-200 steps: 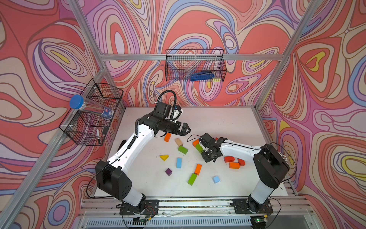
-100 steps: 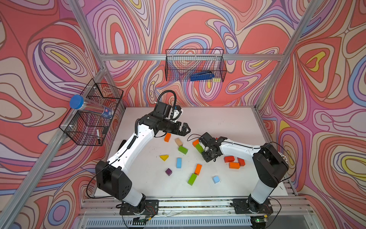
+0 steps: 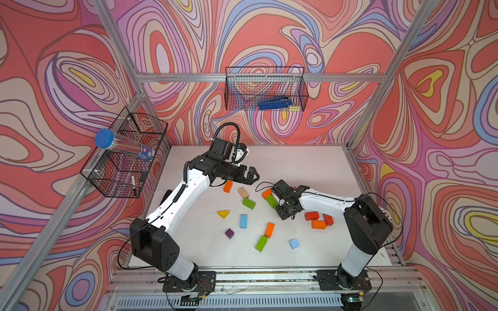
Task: Assemble a heart with building blocks
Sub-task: Assemble the building block at the center of the board, then pick up the building block from the center of the board.
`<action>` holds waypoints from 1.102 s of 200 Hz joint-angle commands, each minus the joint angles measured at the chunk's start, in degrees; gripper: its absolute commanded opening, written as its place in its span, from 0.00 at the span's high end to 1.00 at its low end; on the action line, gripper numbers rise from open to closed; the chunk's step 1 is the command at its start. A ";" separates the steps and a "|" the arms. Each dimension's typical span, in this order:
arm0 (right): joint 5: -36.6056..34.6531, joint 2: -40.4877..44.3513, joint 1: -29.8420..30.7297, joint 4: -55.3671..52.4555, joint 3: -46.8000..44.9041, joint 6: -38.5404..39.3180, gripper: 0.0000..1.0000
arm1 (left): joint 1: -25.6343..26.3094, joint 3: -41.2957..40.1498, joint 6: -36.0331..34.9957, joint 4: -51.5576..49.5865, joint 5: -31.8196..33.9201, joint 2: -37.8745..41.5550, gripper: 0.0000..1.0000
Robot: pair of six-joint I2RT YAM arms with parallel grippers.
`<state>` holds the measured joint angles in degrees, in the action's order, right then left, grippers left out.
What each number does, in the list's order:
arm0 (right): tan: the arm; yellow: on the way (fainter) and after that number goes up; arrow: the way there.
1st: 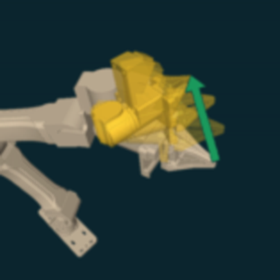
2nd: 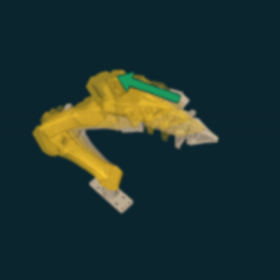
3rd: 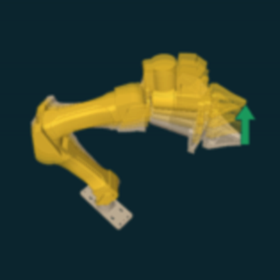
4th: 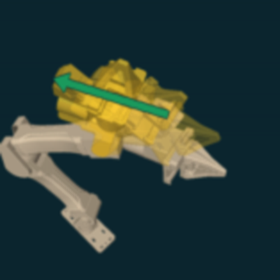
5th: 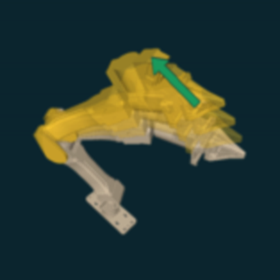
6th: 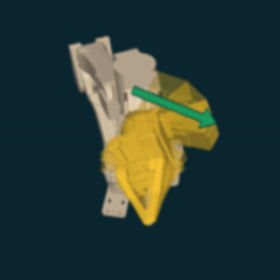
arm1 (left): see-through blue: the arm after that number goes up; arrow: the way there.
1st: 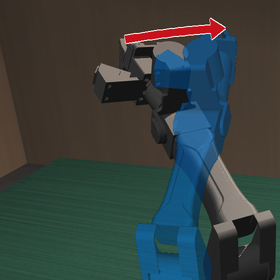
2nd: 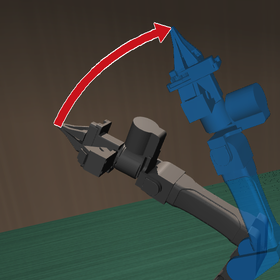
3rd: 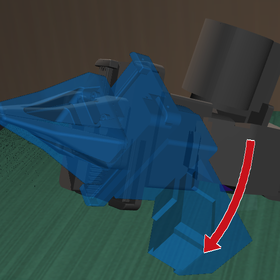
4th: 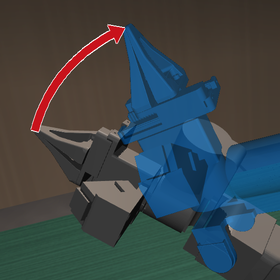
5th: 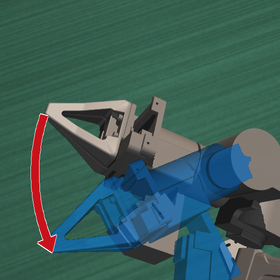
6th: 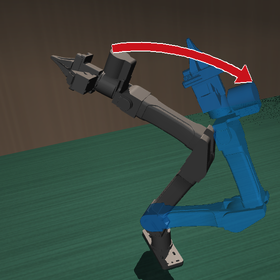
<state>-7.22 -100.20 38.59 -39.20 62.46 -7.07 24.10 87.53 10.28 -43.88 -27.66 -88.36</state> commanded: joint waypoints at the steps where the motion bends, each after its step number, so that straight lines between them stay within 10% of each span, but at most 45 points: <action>1: -0.57 1.22 -0.27 -0.61 0.65 0.30 0.54 | 0.06 -0.45 -0.61 0.46 -0.75 0.02 0.00; 53: 6.93 7.31 -0.27 1.91 -0.73 -5.66 0.47 | -0.01 -0.44 1.59 -2.37 4.19 -1.27 0.00; 161: 12.21 27.62 -0.27 5.04 -10.99 -17.48 0.04 | 6.83 -15.87 30.11 0.15 17.31 -5.86 0.00; 220: 13.26 34.23 -0.27 6.42 -16.74 -17.41 0.02 | 10.36 -12.36 37.03 4.37 21.73 -16.74 0.06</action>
<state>5.41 -68.88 38.54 -34.35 47.33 -23.73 34.63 72.47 42.30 -41.43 -9.43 -102.00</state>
